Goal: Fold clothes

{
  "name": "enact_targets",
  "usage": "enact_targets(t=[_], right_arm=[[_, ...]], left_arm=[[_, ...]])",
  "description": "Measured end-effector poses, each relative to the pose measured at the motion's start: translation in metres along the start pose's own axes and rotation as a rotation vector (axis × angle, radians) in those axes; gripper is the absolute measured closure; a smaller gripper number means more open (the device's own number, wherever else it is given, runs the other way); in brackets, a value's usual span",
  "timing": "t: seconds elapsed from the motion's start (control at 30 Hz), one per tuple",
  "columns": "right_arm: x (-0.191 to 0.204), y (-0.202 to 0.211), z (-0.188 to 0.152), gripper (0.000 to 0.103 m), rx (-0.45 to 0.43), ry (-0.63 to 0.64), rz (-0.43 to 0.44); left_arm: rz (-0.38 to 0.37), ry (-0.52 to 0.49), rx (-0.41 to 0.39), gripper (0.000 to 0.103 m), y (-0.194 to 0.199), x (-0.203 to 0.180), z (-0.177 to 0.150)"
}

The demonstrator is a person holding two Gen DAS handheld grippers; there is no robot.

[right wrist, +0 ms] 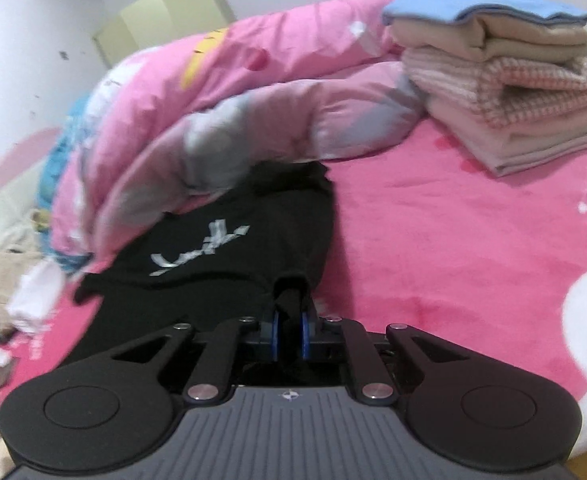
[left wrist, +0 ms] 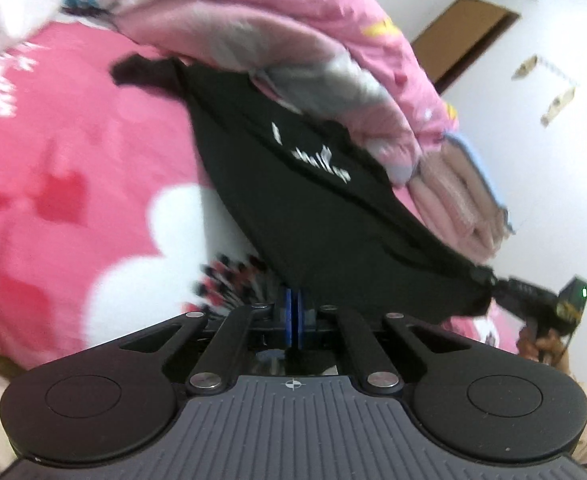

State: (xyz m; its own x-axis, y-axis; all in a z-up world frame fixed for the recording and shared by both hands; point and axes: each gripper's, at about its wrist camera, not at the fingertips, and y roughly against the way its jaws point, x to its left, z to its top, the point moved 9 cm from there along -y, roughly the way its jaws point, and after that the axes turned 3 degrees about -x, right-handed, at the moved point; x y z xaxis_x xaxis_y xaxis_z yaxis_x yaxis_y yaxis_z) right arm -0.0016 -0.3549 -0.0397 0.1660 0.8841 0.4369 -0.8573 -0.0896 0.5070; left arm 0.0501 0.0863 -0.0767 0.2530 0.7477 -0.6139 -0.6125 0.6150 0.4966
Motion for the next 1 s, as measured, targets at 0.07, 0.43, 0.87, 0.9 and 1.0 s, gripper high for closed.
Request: enact_targets(t=[0.07,0.43,0.87,0.9,1.0], right_arm=[[0.009,0.006,-0.004,0.093,0.028,-0.011,0.038],[0.027,0.002,-0.072,0.087,0.245,-0.030,0.088],[0.021,-0.047,0.040,0.044,0.029,0.115,0.029],[0.024,-0.064,0.050,0.043,0.016,0.157,0.017],[0.037,-0.126,0.068,0.043,0.021,0.300,-0.040]], left_arm=[[0.015,0.019,0.004,0.102,0.011,0.010,0.008],[0.148,-0.070,0.166,0.099,0.011,0.040,-0.006],[0.196,-0.118,0.032,0.065,-0.015,0.029,0.058],[0.198,-0.119,0.024,0.064,-0.026,0.027,0.061],[0.224,-0.129,-0.004,0.063,-0.059,0.027,0.066]])
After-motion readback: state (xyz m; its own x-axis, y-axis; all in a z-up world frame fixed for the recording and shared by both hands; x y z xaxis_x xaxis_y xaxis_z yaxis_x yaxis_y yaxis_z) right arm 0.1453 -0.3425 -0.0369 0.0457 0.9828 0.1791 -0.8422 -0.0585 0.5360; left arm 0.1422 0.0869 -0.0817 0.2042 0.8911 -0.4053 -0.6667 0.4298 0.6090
